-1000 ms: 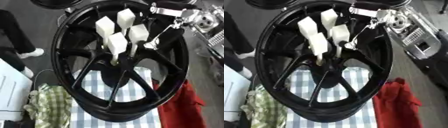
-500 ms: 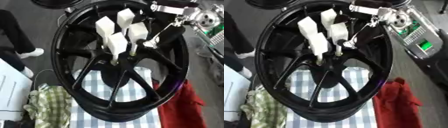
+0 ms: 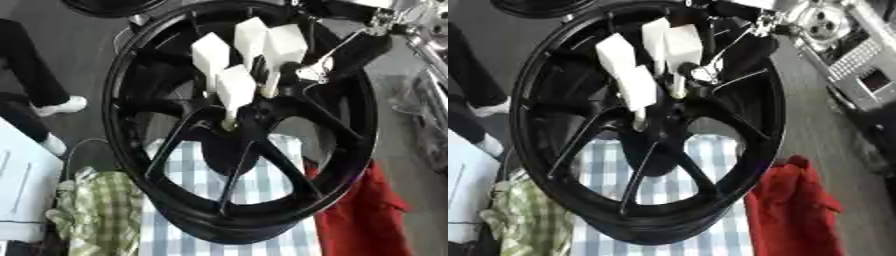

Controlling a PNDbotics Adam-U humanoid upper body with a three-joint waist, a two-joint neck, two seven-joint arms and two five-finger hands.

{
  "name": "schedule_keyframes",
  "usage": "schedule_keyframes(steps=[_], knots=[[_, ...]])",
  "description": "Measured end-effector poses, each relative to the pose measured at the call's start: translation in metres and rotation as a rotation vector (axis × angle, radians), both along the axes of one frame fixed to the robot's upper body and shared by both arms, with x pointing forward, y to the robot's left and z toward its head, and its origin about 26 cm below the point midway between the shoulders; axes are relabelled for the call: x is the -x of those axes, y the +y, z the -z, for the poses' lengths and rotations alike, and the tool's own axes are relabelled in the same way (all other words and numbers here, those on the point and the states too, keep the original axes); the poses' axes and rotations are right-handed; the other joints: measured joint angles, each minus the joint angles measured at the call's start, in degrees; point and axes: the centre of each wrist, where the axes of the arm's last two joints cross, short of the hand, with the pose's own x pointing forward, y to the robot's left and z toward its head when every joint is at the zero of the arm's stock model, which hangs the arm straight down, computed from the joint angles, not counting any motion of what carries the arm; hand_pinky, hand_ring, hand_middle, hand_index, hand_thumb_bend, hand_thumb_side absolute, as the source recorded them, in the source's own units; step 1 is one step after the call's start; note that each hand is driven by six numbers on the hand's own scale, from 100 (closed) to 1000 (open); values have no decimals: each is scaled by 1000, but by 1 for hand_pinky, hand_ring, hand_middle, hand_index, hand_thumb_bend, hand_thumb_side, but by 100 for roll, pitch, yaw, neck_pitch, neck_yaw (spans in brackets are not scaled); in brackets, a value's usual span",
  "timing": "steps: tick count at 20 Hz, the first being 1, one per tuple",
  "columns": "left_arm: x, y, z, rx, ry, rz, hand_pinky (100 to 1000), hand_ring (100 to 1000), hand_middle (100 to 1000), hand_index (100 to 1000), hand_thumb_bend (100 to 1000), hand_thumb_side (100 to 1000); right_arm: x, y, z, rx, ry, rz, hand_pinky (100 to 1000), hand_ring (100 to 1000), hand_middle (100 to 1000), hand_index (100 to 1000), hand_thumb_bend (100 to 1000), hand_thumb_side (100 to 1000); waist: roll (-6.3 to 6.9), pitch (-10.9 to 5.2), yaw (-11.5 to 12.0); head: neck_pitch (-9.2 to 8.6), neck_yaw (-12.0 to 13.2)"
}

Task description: Pull the pin out of the wheel hub.

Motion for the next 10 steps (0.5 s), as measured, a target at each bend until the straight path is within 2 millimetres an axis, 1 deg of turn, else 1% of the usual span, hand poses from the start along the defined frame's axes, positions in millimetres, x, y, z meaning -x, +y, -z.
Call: schedule_keyframes(steps=[5, 7, 10], knots=[[0, 0, 0, 0, 1, -2, 762, 871, 820, 804, 395, 783, 13, -11, -11, -77, -20, 15, 683, 417, 429, 507, 102, 100, -4, 0, -21, 0, 1], [0, 1, 0, 1, -1, -4, 762, 871, 820, 804, 395, 782, 21, -20, -16, -122, -33, 33, 685, 416, 429, 507, 106, 100, -8, 0, -42, 0, 9], [0, 2, 0, 1, -3, -8, 762, 871, 820, 804, 396, 782, 29, -39, -22, -204, -54, 82, 686, 415, 430, 506, 108, 100, -13, -5, -80, 0, 42]])
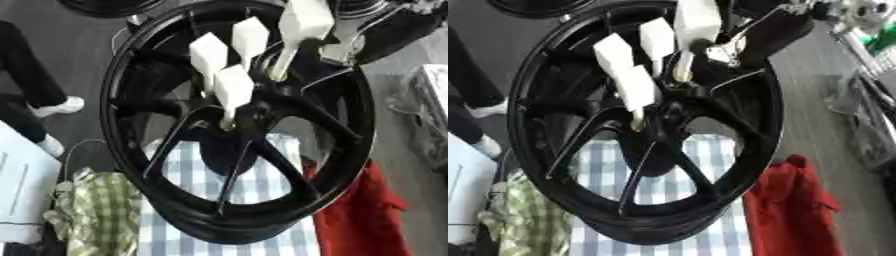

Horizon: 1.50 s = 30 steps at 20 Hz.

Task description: Pull the pin out of the wheel hub.

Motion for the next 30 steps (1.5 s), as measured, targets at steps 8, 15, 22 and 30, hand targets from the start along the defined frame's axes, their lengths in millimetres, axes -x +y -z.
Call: schedule_keyframes(steps=[8, 15, 22, 30], knots=[[4, 10, 4, -9, 9, -36, 761, 872, 821, 804, 395, 778, 3, -27, -4, -94, -20, 101, 683, 413, 428, 504, 103, 100, 9, -23, -246, 0, 154], [10, 23, 6, -8, 5, -95, 762, 873, 822, 804, 397, 775, -7, -103, 20, -133, -25, 489, 684, 414, 429, 504, 111, 100, 95, -66, -516, 0, 442], [10, 24, 5, -4, -6, -103, 762, 873, 822, 805, 398, 771, 2, -178, 63, -182, -51, 852, 683, 416, 430, 503, 119, 100, 121, -70, -493, 0, 486], [10, 23, 4, -4, -10, -102, 761, 873, 822, 804, 399, 769, 32, -221, 132, -158, -28, 1121, 701, 449, 461, 534, 145, 100, 109, -103, -389, 0, 470]])
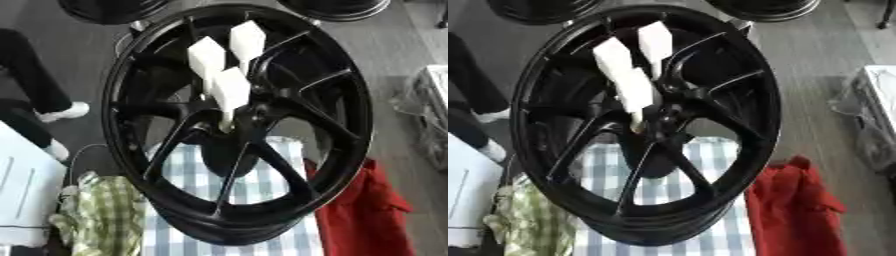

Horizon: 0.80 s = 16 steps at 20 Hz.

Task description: Pull the pin out of the wheel hub.

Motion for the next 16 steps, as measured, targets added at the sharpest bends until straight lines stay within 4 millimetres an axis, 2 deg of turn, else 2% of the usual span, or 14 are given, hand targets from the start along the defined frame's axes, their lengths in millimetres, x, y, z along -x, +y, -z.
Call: schedule_keyframes(steps=[1, 4, 5, 7, 10, 16], knots=[[0, 0, 0, 0, 0, 0, 761, 873, 822, 804, 398, 769, 5, -4, 11, -3, 19, 22, 705, 459, 470, 544, 158, 100, 0, -10, 19, 0, -3], [-1, -1, -1, 0, -3, 2, 762, 872, 822, 804, 398, 768, 15, -11, 34, -16, 66, 57, 756, 560, 575, 658, 338, 100, -2, -22, 42, 0, -4], [-1, -1, -2, 0, -5, 3, 762, 873, 822, 804, 398, 768, 16, -13, 39, -18, 84, 63, 793, 642, 659, 728, 461, 100, -4, -23, 45, 0, -4], [-1, -1, -2, 0, -5, 3, 762, 873, 822, 804, 398, 768, 19, -16, 48, -17, 128, 75, 841, 773, 793, 825, 603, 209, -8, -24, 53, 0, -4], [-1, -1, -2, 0, -5, 3, 762, 873, 822, 804, 398, 768, 21, -20, 55, -7, 188, 85, 868, 842, 861, 872, 631, 283, -16, -24, 55, 0, -4], [-1, -1, -2, 0, -5, 3, 761, 873, 822, 804, 399, 768, 22, -25, 52, 15, 220, 104, 866, 818, 848, 859, 643, 310, -16, -26, 41, 0, -11]])
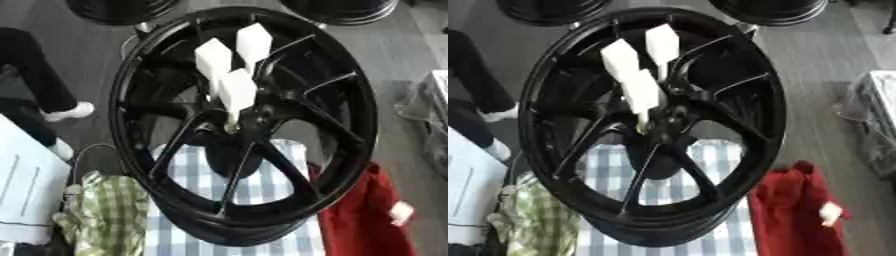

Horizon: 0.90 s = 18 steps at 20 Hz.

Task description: Pull the pin out of the wheel hub.

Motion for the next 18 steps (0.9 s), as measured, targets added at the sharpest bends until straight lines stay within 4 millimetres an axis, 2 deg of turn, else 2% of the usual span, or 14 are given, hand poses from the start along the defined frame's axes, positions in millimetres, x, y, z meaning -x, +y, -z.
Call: schedule_keyframes(steps=[2, 6, 8, 11, 15, 16, 18], knots=[[0, 0, 0, 0, 0, 0, 762, 873, 822, 804, 399, 767, -3, 3, -6, 4, -31, -10, 865, 801, 836, 849, 631, 317, 6, -2, -1, 0, -12], [0, 0, 0, -1, 1, 3, 761, 873, 822, 804, 401, 766, -13, 15, -27, -2, -158, -47, 869, 777, 816, 831, 521, 371, 17, -13, 3, 0, -44], [0, -1, -1, -2, 0, 7, 761, 873, 822, 805, 400, 761, -20, 27, -44, -8, -249, -83, 876, 773, 811, 824, 403, 427, 20, -15, 21, 0, -49], [-2, -4, -4, -17, -8, 20, 762, 873, 823, 809, 400, 748, -32, 52, -65, -22, -375, -171, 889, 777, 817, 834, 355, 457, 20, -31, 77, 0, -86], [-6, -15, -15, -61, -42, 55, 762, 873, 825, 826, 402, 740, -48, 90, -83, -73, -512, -294, 907, 785, 825, 841, 363, 481, 22, -90, 156, 0, -153], [-6, -17, -19, -69, -52, 66, 761, 873, 825, 833, 402, 740, -52, 99, -86, -96, -542, -319, 906, 785, 827, 844, 419, 455, 24, -91, 175, 0, -170], [-6, -22, -23, -78, -67, 84, 761, 873, 825, 834, 402, 741, -61, 116, -89, -151, -596, -366, 905, 784, 827, 846, 449, 439, 31, -92, 202, 0, -200]])
